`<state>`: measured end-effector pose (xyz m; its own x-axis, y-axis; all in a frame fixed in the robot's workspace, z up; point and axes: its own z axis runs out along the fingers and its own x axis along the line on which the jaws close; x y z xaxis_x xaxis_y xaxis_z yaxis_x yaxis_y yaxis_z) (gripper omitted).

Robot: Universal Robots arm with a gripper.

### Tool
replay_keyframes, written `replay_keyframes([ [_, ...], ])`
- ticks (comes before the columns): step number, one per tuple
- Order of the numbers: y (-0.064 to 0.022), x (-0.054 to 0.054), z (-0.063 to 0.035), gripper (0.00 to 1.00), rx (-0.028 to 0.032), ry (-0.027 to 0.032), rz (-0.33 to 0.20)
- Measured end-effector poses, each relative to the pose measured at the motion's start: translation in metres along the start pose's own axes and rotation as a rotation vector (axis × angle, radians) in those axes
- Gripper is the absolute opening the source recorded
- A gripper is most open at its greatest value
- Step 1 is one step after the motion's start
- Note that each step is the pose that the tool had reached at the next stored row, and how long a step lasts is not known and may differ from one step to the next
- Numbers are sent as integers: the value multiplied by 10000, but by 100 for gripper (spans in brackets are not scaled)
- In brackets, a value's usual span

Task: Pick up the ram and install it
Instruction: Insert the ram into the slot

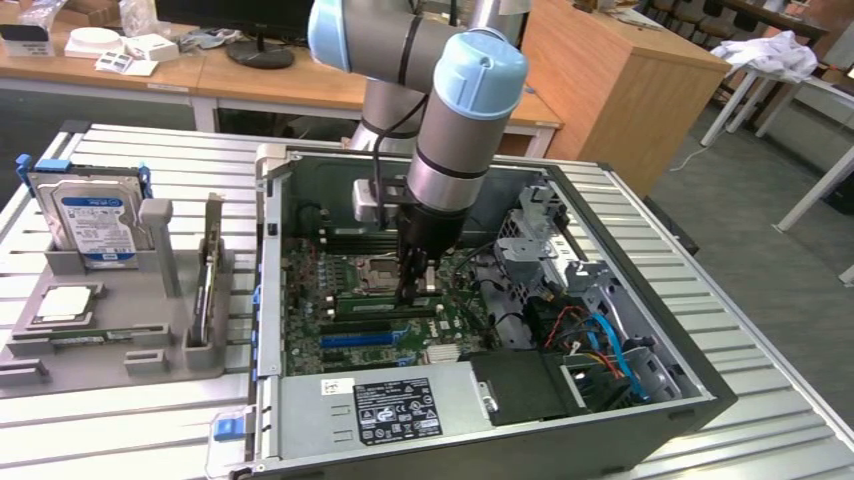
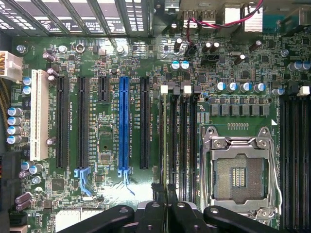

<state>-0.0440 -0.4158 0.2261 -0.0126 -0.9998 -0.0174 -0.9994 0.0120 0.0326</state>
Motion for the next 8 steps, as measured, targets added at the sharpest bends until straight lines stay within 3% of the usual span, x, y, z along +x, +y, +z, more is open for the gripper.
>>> replay_keyframes([
  [6,1,0,0,13,-1,0,2],
  [8,1,0,0,18,0,0,2],
])
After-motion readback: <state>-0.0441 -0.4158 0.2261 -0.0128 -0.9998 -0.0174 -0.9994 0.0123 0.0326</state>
